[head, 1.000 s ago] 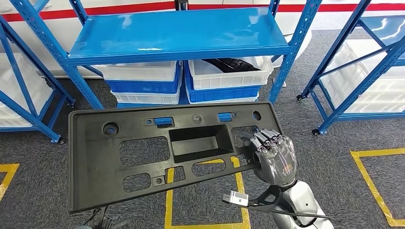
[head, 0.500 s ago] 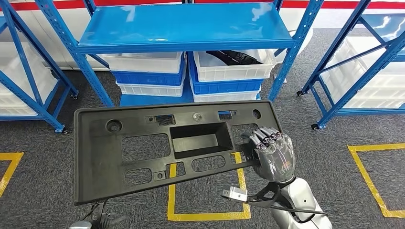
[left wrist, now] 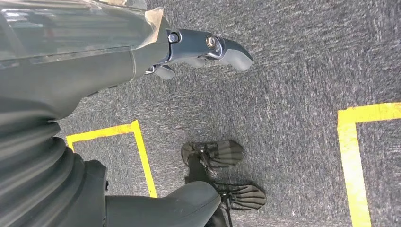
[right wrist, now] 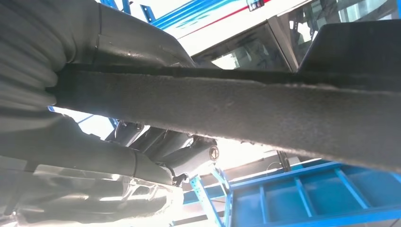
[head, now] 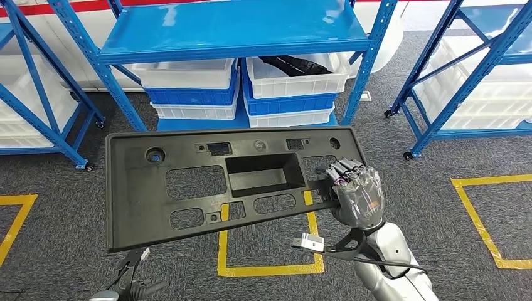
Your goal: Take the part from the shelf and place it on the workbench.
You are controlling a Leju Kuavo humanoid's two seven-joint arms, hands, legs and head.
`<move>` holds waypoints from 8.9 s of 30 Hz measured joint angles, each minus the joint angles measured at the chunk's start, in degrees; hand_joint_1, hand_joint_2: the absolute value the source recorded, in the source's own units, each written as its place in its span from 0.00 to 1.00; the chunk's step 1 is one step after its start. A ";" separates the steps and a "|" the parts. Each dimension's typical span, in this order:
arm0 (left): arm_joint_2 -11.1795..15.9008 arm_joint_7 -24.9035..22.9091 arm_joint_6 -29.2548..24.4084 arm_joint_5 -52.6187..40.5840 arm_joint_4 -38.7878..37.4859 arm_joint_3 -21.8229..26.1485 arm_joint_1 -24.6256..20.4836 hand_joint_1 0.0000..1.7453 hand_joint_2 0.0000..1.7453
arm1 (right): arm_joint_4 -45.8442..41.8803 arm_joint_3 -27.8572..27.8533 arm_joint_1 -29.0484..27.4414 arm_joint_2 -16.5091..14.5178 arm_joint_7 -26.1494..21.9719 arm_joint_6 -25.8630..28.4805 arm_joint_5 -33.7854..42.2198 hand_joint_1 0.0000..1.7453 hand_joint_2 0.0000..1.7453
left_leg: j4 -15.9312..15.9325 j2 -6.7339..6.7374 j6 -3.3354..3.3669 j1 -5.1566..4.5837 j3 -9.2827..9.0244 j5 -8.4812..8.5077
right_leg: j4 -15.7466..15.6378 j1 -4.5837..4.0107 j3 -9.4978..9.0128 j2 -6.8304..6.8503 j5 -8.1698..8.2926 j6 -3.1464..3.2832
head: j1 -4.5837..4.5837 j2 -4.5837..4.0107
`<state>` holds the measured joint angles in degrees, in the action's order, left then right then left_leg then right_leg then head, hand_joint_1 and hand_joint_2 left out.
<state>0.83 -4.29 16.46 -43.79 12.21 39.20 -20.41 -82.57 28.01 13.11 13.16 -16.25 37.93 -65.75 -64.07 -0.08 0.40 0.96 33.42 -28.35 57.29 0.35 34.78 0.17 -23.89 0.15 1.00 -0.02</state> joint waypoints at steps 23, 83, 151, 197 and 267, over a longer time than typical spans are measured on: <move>0.25 -0.16 -0.86 0.96 -0.07 0.97 -0.33 0.00 1.00 | 3.39 0.70 2.38 -1.45 -1.03 0.21 1.72 1.00 1.00 | 1.42 0.46 -0.78 0.22 8.35 4.40 | 0.53 1.30 -5.03 0.00 -4.61 -0.41 | 0.00 0.00; 0.22 4.40 -4.18 -5.57 -0.10 -1.87 -3.64 0.00 1.00 | -1.53 -13.32 -6.24 -5.42 0.71 0.23 2.15 1.00 1.00 | 4.56 4.29 -0.44 0.20 1.17 1.74 | 0.09 0.85 -1.93 0.47 -1.98 -0.94 | -0.46 0.00; -0.79 3.81 -0.51 -3.82 0.03 -0.86 1.99 0.00 1.00 | 46.36 -2.88 18.02 -6.37 12.32 0.25 -12.22 1.00 1.00 | -7.10 -0.52 0.83 0.30 6.35 -2.77 | 0.66 0.24 0.84 -4.47 0.11 -0.98 | -0.40 0.00; -0.98 7.55 2.87 -0.83 0.34 -0.81 1.89 0.00 1.00 | 43.29 -4.01 25.43 -6.70 20.25 -6.77 -23.57 1.00 1.00 | 5.49 3.48 2.14 -0.31 0.54 2.33 | 12.40 0.44 7.57 0.00 -3.09 -3.22 | -0.90 0.00; -0.78 6.15 1.21 3.62 0.01 3.03 7.29 0.00 1.00 | 50.45 3.54 36.66 -18.69 25.51 -13.06 -24.26 1.00 1.00 | 1.63 3.69 -0.98 0.71 2.19 -0.39 | 0.45 0.80 1.41 0.60 1.13 -0.54 | -1.45 0.00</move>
<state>0.06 1.86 17.68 -40.17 12.22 42.22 -13.13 -32.12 31.55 49.76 -5.53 9.26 24.87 -90.01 -62.44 3.61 -0.58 1.67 35.60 -28.74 57.74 1.15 36.19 0.77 -22.76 -0.39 -0.45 -0.02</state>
